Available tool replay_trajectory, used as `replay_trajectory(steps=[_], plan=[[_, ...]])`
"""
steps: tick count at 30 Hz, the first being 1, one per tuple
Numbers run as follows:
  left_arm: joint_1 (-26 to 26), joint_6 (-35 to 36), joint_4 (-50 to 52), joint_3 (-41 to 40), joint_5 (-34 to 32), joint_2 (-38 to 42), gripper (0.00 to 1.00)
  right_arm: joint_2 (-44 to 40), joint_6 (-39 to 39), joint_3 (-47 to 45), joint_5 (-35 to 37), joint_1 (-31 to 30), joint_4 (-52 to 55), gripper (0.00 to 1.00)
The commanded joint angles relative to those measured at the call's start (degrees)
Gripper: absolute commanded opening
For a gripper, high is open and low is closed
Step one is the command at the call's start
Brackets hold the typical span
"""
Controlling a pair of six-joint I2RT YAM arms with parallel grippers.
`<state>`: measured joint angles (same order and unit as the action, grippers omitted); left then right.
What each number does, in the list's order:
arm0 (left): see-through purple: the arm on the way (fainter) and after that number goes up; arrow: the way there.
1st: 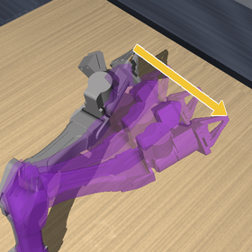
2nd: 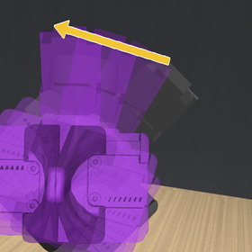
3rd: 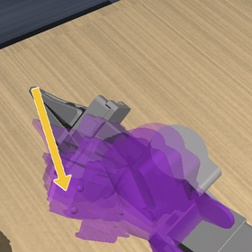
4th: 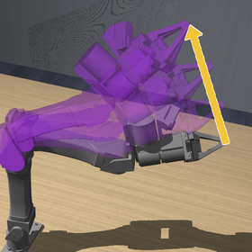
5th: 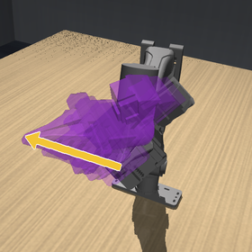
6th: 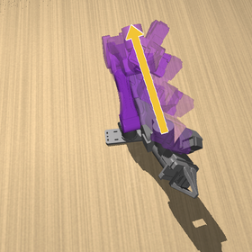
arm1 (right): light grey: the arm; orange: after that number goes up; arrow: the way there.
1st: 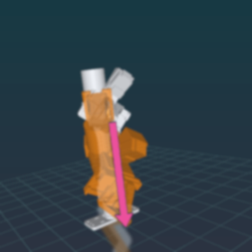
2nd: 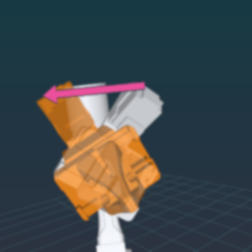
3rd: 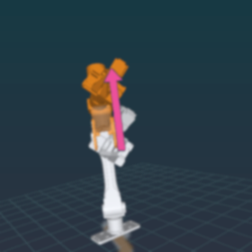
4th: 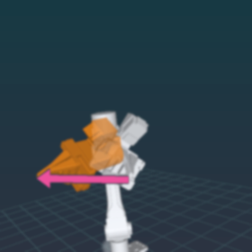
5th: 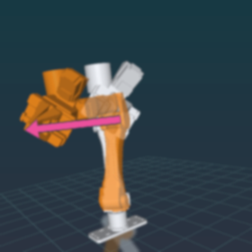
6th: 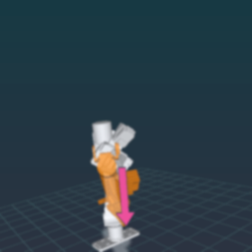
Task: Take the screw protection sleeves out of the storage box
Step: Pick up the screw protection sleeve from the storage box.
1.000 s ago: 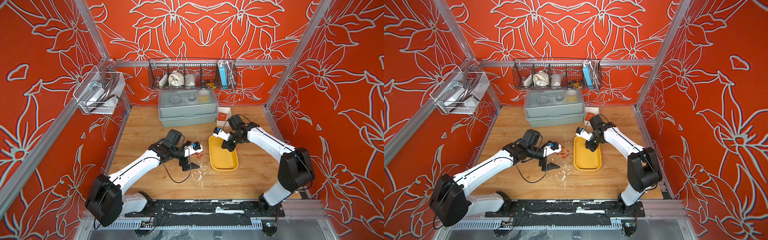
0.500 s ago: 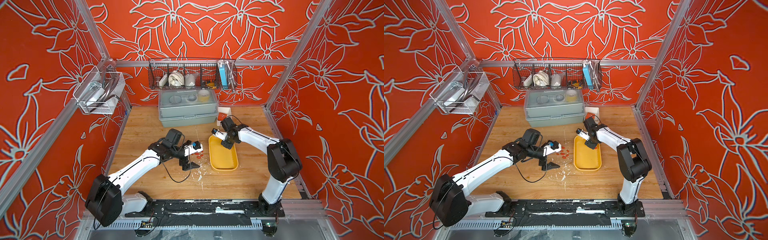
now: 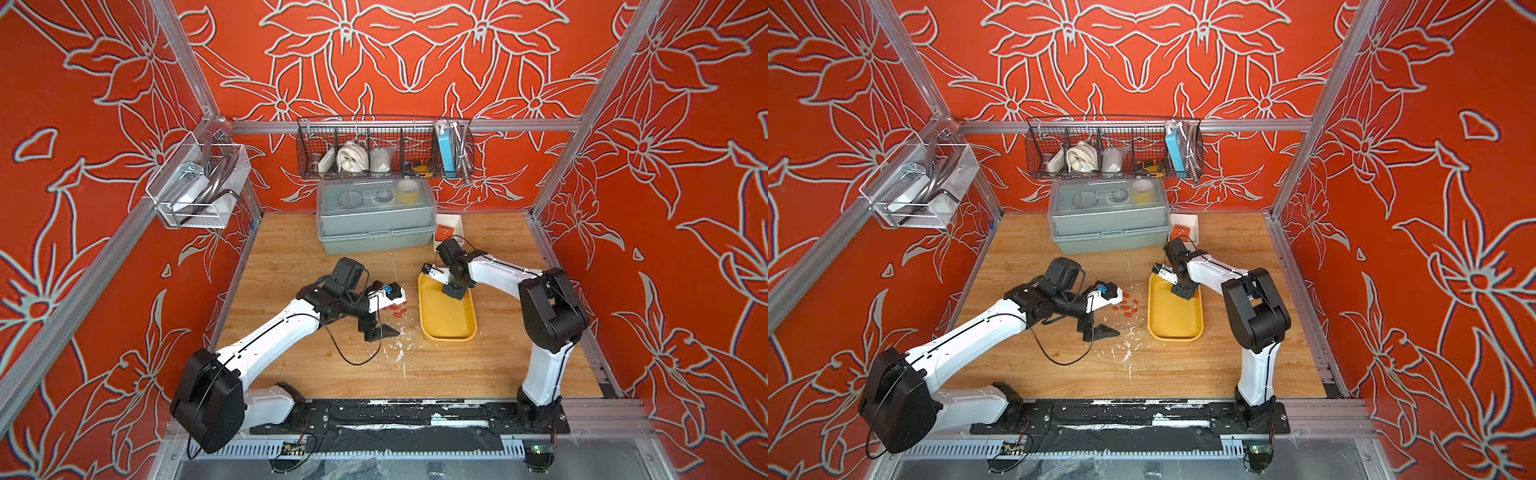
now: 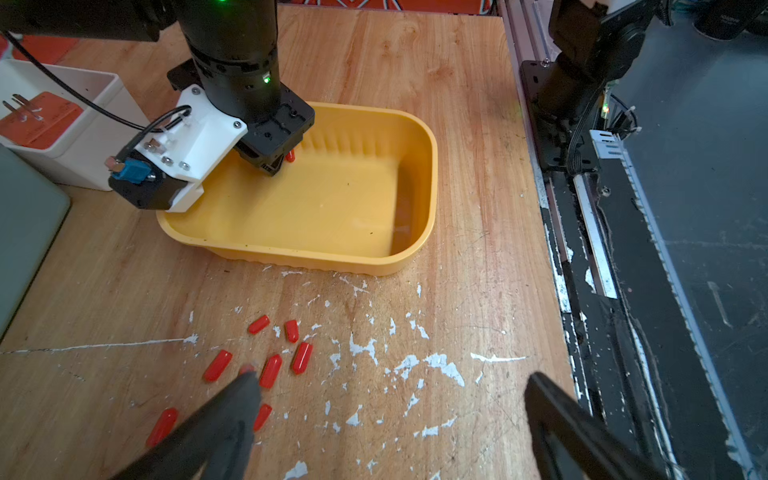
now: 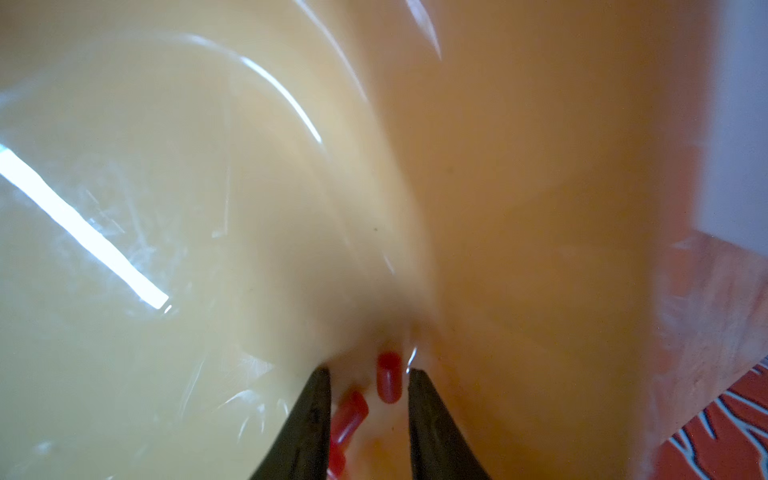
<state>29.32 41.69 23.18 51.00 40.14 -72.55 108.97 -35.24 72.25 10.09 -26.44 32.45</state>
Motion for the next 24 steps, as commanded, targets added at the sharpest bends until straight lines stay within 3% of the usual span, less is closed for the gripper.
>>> replay_trajectory(steps=[1, 7, 17, 24], plan=[[0.03, 0.76, 0.87, 0.72, 0.99, 0.13, 0.98, 2.79, -1.84, 0.79, 1.69, -0.38, -0.28, 0.30], [0.03, 1.02, 0.81, 0.38, 0.82, 0.40, 0.98, 5.00, -2.63, 0.01, 1.86, -0.38, -0.19, 0.25], [0.03, 1.05, 1.03, 0.66, 0.73, 0.14, 0.98, 3.50, -1.76, 0.36, -1.71, -0.30, 2.62, 0.00], [0.04, 1.02, 1.25, 0.82, 0.55, 0.31, 0.98, -0.20, -1.14, 4.05, -8.94, 0.59, 7.42, 0.00]])
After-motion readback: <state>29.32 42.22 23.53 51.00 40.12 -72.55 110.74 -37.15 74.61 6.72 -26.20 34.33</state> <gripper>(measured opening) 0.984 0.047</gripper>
